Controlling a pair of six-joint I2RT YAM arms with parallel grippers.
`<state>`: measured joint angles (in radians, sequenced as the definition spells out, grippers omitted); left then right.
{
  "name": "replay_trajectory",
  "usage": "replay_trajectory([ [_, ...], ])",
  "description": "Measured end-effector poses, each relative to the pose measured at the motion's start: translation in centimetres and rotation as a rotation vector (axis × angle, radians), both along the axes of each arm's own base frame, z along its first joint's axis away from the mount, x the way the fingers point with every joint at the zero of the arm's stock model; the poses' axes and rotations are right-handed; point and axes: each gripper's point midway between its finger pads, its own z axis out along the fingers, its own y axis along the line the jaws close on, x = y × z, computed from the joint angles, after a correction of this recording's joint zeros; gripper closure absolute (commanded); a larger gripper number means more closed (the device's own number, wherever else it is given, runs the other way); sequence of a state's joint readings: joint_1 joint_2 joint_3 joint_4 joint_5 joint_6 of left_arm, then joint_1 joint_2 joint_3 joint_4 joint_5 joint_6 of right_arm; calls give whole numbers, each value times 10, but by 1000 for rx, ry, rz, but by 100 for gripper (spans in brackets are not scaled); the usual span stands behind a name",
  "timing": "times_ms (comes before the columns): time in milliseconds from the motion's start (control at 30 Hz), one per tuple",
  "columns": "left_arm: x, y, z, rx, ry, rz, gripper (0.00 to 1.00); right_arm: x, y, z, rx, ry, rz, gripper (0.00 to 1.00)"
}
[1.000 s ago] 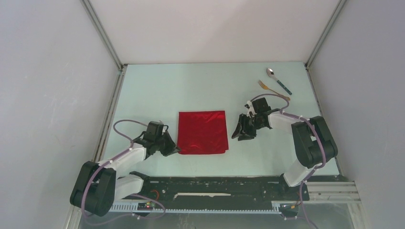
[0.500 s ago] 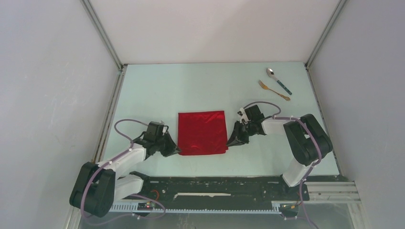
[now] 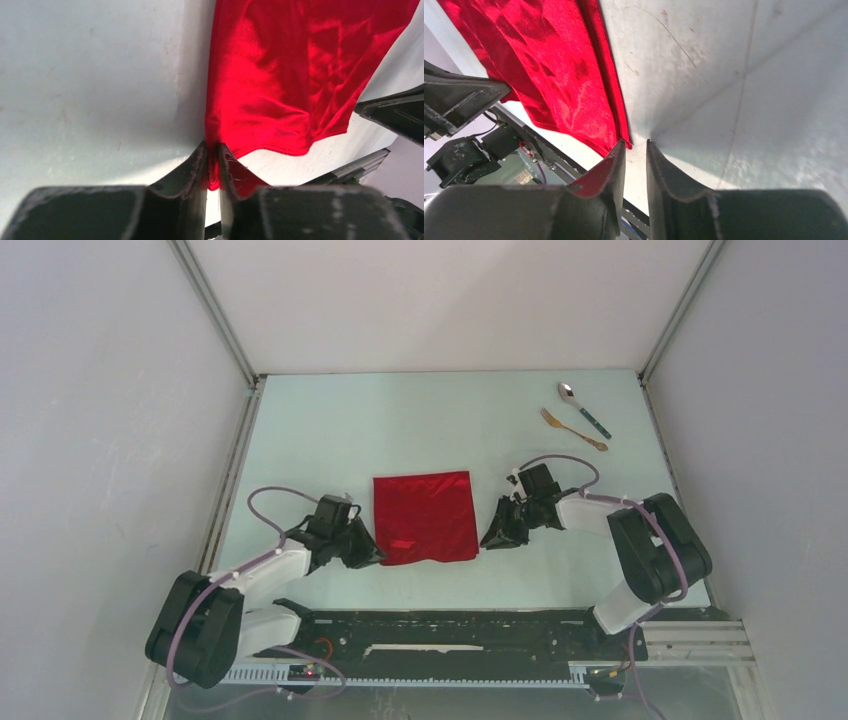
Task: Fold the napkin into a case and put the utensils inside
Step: Smooth out the square-folded napkin at the center of the board.
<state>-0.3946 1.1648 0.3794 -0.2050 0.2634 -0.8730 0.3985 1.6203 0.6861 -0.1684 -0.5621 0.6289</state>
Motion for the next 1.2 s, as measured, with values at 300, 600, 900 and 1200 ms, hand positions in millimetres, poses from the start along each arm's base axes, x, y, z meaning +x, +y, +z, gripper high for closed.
replay_trajectory([
  [300, -16, 17, 18, 42, -24, 40, 31, -15, 1, 17, 2, -1, 19, 52],
  [600, -26, 30, 23, 80, -32, 73, 32, -38, 17, 17, 93, 75, 15, 52],
  [900, -24, 29, 24, 74, -39, 72, 38, -34, 32, 15, 156, 100, -28, 62],
  [1200, -23, 27, 26, 64, -44, 69, 38, -31, 36, 12, 168, 117, -57, 57],
])
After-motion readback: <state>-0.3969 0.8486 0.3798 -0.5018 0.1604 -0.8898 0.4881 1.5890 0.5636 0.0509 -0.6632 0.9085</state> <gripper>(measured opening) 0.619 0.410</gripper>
